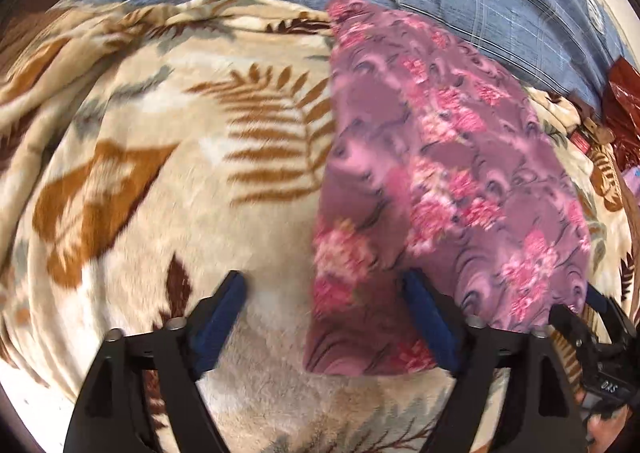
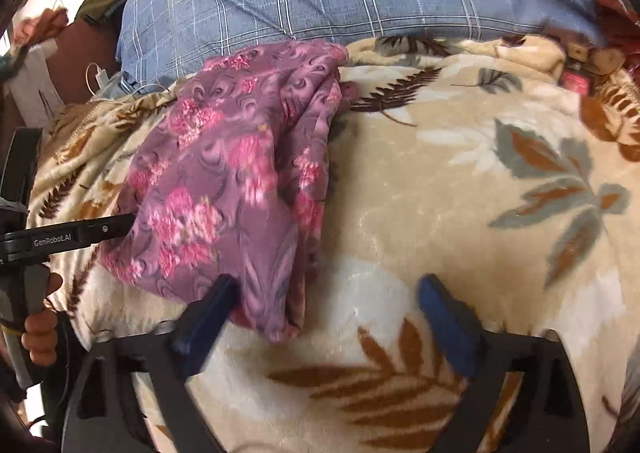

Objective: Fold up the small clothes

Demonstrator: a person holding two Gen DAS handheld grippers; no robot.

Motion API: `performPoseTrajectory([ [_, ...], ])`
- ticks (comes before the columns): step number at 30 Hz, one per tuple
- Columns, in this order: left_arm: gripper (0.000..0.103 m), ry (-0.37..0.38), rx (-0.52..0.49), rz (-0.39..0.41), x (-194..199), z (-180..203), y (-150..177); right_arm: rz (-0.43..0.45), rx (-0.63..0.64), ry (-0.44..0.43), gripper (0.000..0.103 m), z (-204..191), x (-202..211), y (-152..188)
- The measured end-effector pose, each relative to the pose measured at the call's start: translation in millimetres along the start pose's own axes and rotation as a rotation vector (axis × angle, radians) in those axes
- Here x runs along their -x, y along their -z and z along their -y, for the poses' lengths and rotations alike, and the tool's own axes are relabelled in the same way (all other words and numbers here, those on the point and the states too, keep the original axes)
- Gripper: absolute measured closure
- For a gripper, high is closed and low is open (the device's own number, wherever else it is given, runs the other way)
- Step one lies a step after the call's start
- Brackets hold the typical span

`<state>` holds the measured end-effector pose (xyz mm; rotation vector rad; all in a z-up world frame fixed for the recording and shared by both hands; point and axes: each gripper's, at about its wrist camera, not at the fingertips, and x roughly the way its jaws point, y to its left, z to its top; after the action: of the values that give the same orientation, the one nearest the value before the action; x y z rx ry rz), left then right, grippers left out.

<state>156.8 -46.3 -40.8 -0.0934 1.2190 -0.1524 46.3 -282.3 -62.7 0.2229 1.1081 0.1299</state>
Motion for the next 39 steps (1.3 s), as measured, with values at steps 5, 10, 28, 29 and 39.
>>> performPoseTrajectory([
  [5, 0.007, -0.064, -0.048, 0.050, 6.8, 7.6, 16.0, 0.014, -0.075, 0.064, 0.000, -2.4, -2.2, 2.0],
  [10, 0.005, -0.064, -0.020, 0.038, 18.7, 4.8, 24.7, -0.005, -0.040, 0.091, 0.000, -7.9, -4.1, 2.7],
  [28, 0.008, -0.285, -0.263, 0.224, 102.8, 52.1, 90.9, 0.070, 0.078, 0.203, 0.000, -50.8, 94.0, 8.6],
  [29, 0.008, -0.261, -0.260, 0.223, 106.3, 54.0, 92.0, 0.076, 0.082, 0.211, 0.000, -50.3, 96.3, 9.1],
  [39, 0.010, -0.115, -0.241, 0.164, 123.9, 41.9, 92.8, 0.093, 0.096, 0.248, 0.000, -49.4, 107.1, 18.5],
])
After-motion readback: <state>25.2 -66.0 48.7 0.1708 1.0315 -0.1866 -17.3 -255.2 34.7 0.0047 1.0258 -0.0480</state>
